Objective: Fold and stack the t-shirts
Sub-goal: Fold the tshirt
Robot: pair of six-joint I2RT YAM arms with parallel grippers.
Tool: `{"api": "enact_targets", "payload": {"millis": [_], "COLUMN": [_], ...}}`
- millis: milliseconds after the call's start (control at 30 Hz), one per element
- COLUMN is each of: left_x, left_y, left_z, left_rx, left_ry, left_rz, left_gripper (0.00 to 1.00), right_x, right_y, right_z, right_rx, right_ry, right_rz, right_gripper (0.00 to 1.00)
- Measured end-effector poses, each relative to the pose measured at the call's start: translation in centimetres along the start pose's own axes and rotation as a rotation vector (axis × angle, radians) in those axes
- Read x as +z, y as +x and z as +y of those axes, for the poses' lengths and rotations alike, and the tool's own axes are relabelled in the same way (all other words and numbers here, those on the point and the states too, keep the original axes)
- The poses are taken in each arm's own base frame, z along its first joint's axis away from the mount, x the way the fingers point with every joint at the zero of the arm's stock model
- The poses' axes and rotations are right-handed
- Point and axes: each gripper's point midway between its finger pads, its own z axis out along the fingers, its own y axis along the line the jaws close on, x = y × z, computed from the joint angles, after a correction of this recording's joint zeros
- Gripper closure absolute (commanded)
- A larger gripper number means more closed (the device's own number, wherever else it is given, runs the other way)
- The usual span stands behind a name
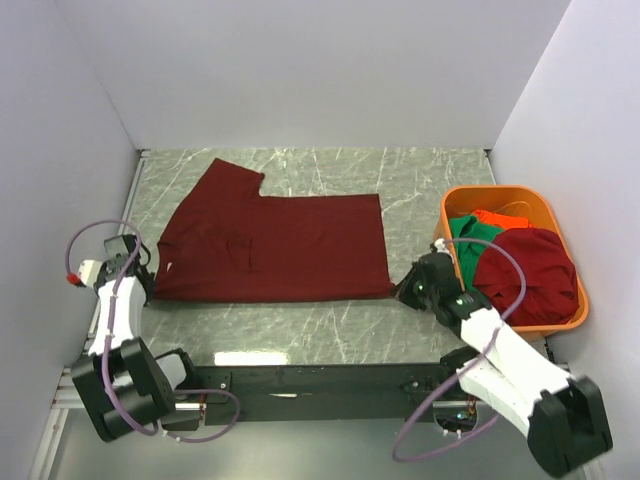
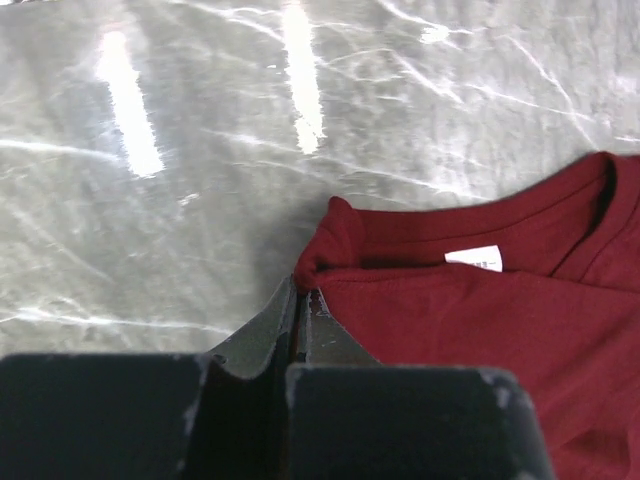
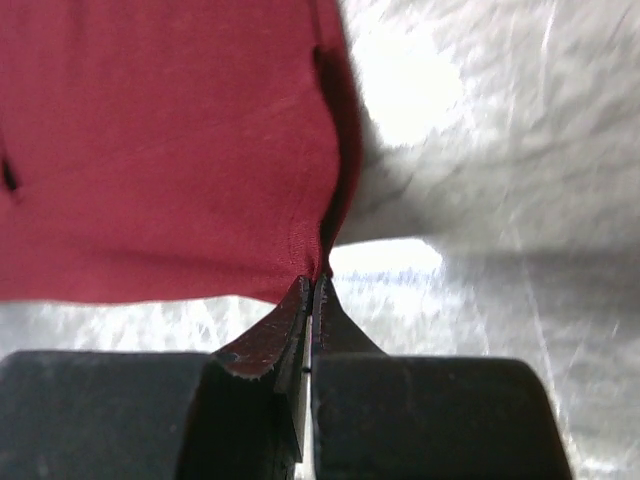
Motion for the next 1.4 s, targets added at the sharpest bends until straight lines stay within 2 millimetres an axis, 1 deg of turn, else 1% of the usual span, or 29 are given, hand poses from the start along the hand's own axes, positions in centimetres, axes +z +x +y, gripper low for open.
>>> {"api": "enact_targets", "payload": {"millis": [67,100,133,167,200,267,300,333,367,400,433,467,500,533,600,667,700,733,800,867,900,933,1000,1067,1100,1133,1233,1300,1400], "left_x": [-0.2,-0.3,-0.4,-0.5,-0.5,-0.6,-0.6,-0.7,-0.8,-0.9,-1.2,-1.6,-2.1,-2.7,-4.5,-6.5,-7.2,-8.0,-8.8,-9.0,-8.9,-8.5,-7.4,-5.5,-4.9,-3.7,-1.0,0.9,2.8], "left_y": [0.1,0.1,0.1,0.1,0.2,0.4,0.5,0.5,0.5,0.4,0.1,-0.3,-1.0,-1.7,-3.8,-6.2,-6.8,-7.3,-7.0,-5.9,-5.1,-4.0,-2.0,-0.1,0.6,1.3,2.9,4.0,5.5], "left_z": [0.6,0.8,1.0,1.1,1.3,1.7,1.8,2.0,2.0,2.0,1.8,1.5,0.8,0.0,-2.8,-6.3,-8.1,-10.2,-14.6,-19.5,-21.6,-24.1,-27.3,-30.1,-31.1,-32.7,-35.8,-37.6,-39.8], "left_rx": [-0.017,-0.024,-0.035,-0.043,-0.062,-0.077,-0.084,-0.09,-0.094,-0.102,-0.102,-0.102,-0.105,-0.104,-0.111,-0.114,-0.101,-0.077,0.005,0.112,0.165,0.23,0.33,0.43,0.467,0.516,0.622,0.691,0.768], "left_ry": [0.0,0.0,0.004,0.006,0.012,0.015,0.015,0.013,0.014,0.016,0.019,0.027,0.046,0.07,0.161,0.27,0.315,0.365,0.442,0.512,0.538,0.573,0.606,0.632,0.642,0.656,0.681,0.692,0.714], "left_rz": [-0.011,-0.014,-0.021,-0.025,-0.029,-0.032,-0.033,-0.033,-0.035,-0.036,-0.039,-0.043,-0.052,-0.062,-0.092,-0.128,-0.137,-0.148,-0.147,-0.147,-0.143,-0.144,-0.133,-0.116,-0.104,-0.103,-0.099,-0.096,-0.091], "left_gripper": [0.99,0.97,0.88,0.82,0.64,0.45,0.39,0.3,0.26,0.25,0.25,0.25,0.26,0.29,0.3,0.32,0.34,0.33,0.35,0.34,0.34,0.34,0.34,0.34,0.34,0.34,0.34,0.33,0.32], "right_x": [-0.8,-1.1,-1.3,-1.6,-1.8,-2.0,-2.1,-2.2,-2.3,-2.4,-2.5,-2.7,-2.9,-3.2,-3.8,-4.3,-4.5,-4.5,-4.4,-3.7,-3.2,-2.8,-1.8,-0.8,-0.1,0.5,2.4,3.7,6.0], "right_y": [0.6,0.8,1.0,1.2,1.4,1.8,1.9,2.0,2.1,2.2,2.2,2.2,2.1,1.7,0.2,-1.7,-2.7,-3.6,-5.3,-6.9,-7.5,-8.2,-9.6,-11.3,-12.1,-12.9,-14.7,-15.3,-15.9], "right_z": [0.1,0.1,0.1,0.1,0.0,-0.3,-0.3,-0.3,-0.5,-0.6,-0.7,-0.8,-0.8,-0.7,0.0,1.4,2.3,3.2,4.9,6.4,7.1,7.6,8.8,10.3,11.0,11.8,13.5,14.2,14.9], "right_rx": [0.005,0.007,0.009,0.013,0.017,0.021,0.022,0.023,0.02,0.015,0.011,0.003,-0.001,-0.008,-0.027,-0.05,-0.063,-0.076,-0.101,-0.127,-0.137,-0.147,-0.16,-0.174,-0.18,-0.188,-0.205,-0.215,-0.233], "right_ry": [-0.034,-0.05,-0.062,-0.071,-0.078,-0.08,-0.08,-0.081,-0.078,-0.073,-0.067,-0.059,-0.051,-0.046,-0.035,-0.037,-0.044,-0.053,-0.077,-0.093,-0.095,-0.096,-0.09,-0.088,-0.09,-0.097,-0.113,-0.118,-0.12], "right_rz": [0.001,-0.002,-0.002,-0.002,-0.002,0.006,0.007,0.009,0.013,0.016,0.019,0.023,0.025,0.017,-0.017,-0.053,-0.067,-0.077,-0.104,-0.123,-0.129,-0.138,-0.148,-0.165,-0.173,-0.185,-0.212,-0.215,-0.204], "right_gripper": [1.0,1.0,1.0,0.97,0.84,0.66,0.53,0.47,0.44,0.37,0.36,0.33,0.29,0.29,0.3,0.32,0.32,0.32,0.32,0.31,0.31,0.3,0.3,0.3,0.31,0.31,0.32,0.33,0.35]}}
